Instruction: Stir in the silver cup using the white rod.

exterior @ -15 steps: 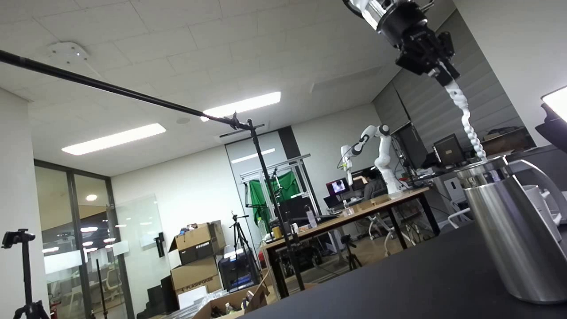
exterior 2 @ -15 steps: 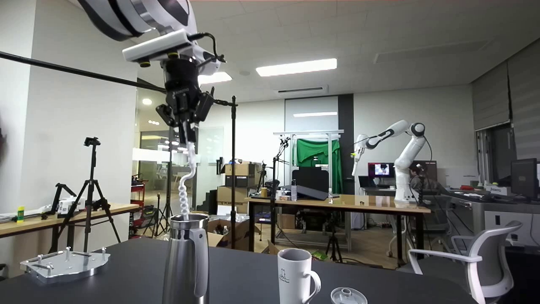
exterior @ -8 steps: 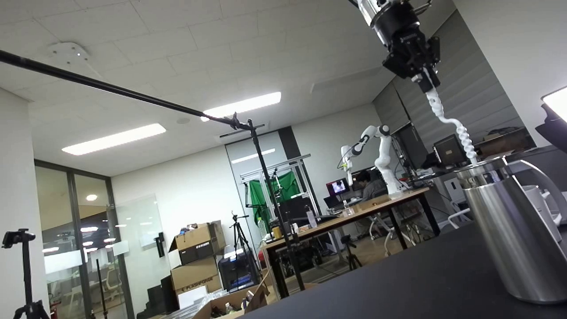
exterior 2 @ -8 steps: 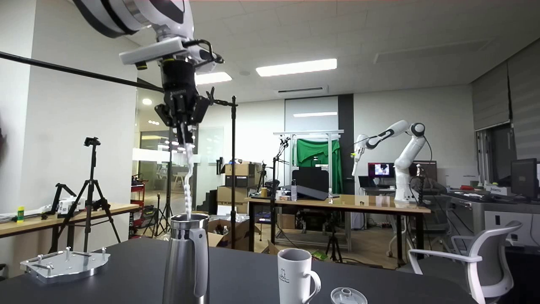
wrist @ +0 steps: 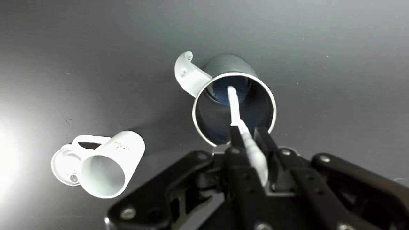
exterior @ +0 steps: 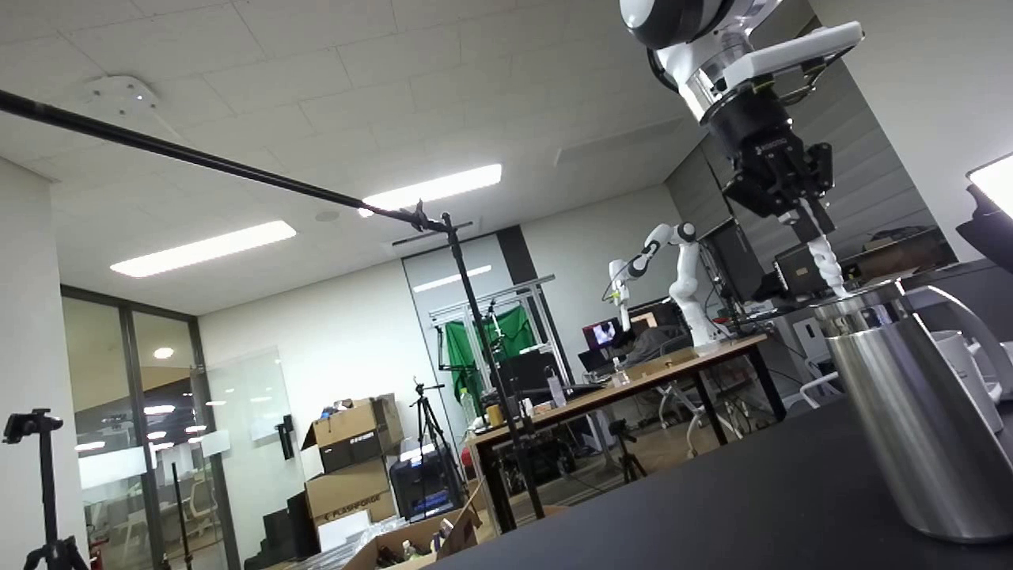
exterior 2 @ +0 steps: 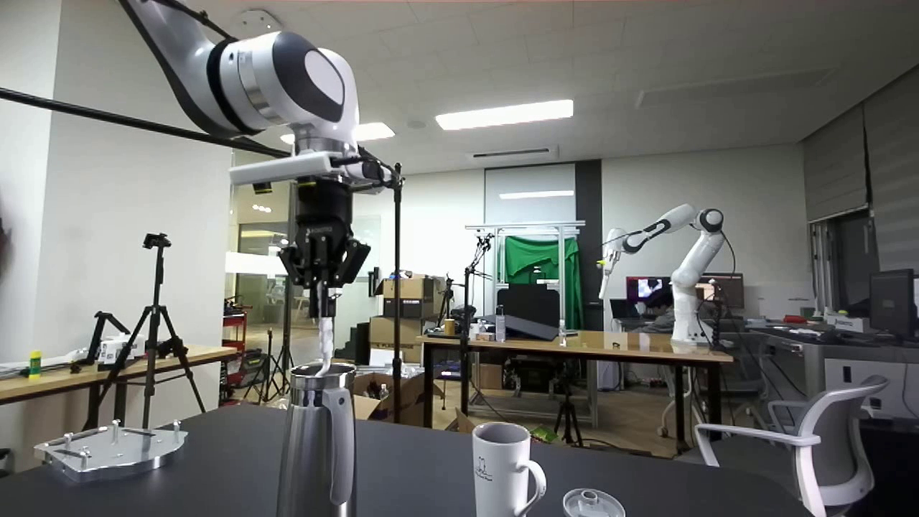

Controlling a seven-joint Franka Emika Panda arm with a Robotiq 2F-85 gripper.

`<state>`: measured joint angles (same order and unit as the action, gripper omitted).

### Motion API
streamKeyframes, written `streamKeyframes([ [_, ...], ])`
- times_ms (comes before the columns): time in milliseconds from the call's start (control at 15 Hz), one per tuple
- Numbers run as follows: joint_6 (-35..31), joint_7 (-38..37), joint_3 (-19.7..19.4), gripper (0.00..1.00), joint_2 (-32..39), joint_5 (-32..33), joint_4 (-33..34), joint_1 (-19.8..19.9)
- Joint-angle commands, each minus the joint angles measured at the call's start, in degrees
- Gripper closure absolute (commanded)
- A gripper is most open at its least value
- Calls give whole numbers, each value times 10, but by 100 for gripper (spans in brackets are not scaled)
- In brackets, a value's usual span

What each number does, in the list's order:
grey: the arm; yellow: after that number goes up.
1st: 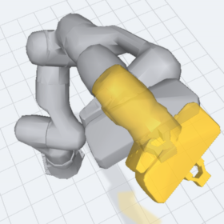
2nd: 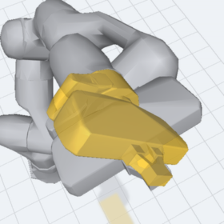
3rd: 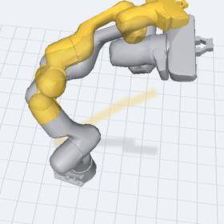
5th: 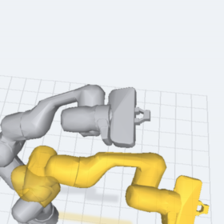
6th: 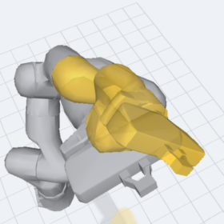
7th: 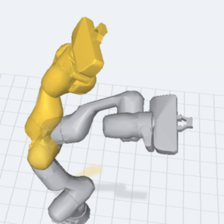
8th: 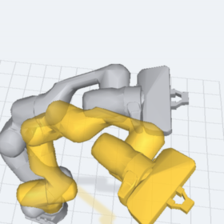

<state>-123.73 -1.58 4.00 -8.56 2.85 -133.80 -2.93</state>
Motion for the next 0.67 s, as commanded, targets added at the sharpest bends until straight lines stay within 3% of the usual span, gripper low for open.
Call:
streamKeyframes([
  [0,107,-13,6,96,-22,45,54,0],
  [200,148,8,8,96,-57,57,80,-5],
  [400,81,10,4,96,-94,26,57,-9],
  [600,-12,5,-6,96,-89,-46,17,-13],
])
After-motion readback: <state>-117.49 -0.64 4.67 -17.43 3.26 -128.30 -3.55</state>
